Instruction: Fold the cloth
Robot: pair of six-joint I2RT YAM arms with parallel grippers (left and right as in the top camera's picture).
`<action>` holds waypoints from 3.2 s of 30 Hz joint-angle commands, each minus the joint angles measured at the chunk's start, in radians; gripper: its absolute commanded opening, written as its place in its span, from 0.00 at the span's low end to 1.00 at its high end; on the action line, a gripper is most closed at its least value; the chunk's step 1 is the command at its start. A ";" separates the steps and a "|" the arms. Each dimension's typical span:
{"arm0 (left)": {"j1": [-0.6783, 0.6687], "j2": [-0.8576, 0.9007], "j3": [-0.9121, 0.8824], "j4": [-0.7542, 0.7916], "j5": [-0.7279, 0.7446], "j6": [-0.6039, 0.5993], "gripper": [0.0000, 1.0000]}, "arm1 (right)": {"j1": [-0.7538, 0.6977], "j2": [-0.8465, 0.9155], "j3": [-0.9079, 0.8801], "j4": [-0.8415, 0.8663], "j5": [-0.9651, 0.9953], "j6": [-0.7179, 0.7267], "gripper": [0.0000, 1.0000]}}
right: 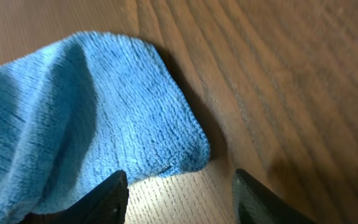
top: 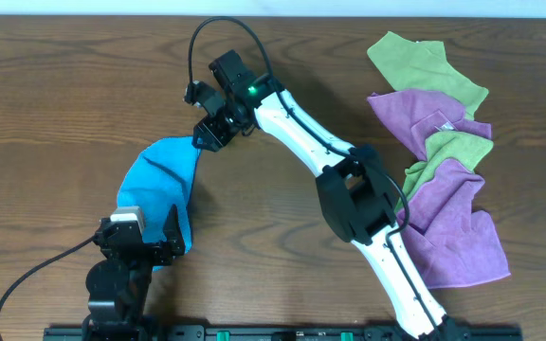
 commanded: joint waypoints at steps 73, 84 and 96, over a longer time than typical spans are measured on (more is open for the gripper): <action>0.006 -0.006 -0.022 -0.005 0.002 0.006 0.96 | 0.021 0.047 0.111 -0.045 0.101 0.116 0.36; 0.006 -0.006 -0.022 -0.005 0.002 0.006 0.95 | 0.158 0.050 0.110 -0.084 0.408 -0.025 0.42; 0.006 -0.006 -0.022 -0.005 0.002 0.006 0.95 | 0.163 0.087 0.106 -0.085 0.438 -0.019 0.01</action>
